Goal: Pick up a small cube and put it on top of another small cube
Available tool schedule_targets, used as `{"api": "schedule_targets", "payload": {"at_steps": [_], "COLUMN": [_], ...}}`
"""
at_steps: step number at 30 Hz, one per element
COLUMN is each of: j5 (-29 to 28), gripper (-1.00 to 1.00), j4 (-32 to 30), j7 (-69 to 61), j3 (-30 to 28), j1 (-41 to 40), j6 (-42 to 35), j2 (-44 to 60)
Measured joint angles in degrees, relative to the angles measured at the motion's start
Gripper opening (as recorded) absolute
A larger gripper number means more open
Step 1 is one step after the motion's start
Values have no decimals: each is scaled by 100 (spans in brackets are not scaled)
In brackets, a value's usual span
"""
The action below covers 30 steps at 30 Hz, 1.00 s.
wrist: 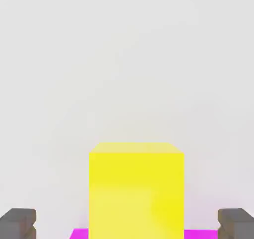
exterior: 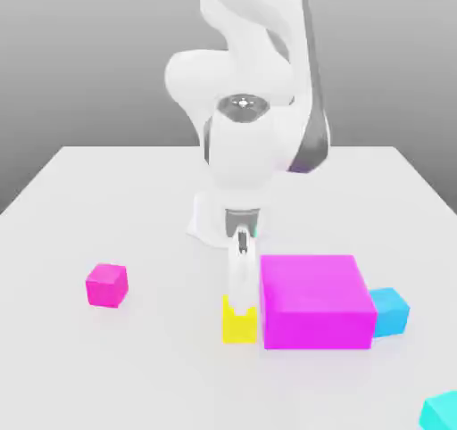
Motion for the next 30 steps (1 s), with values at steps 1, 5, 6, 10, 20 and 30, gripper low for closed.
{"api": "schedule_targets", "payload": {"at_steps": [1, 5, 6, 10, 20, 30], "j5": [-340, -1790, -2086, -2838, -2992, -853], "gripper": [0, 0, 0, 0, -100, -100], "j4": [26, 152, 184, 280, 305, 78], "j7": [243, 1280, 1495, 2042, 2144, 613], "j3": [-74, -835, -1108, -2181, -2716, -1154], "j1": [-32, 346, 548, 1425, 1909, 980], "j6": [85, 406, 486, 842, 1090, 270], "j2": [120, 602, 717, 1158, 1414, 351]}}
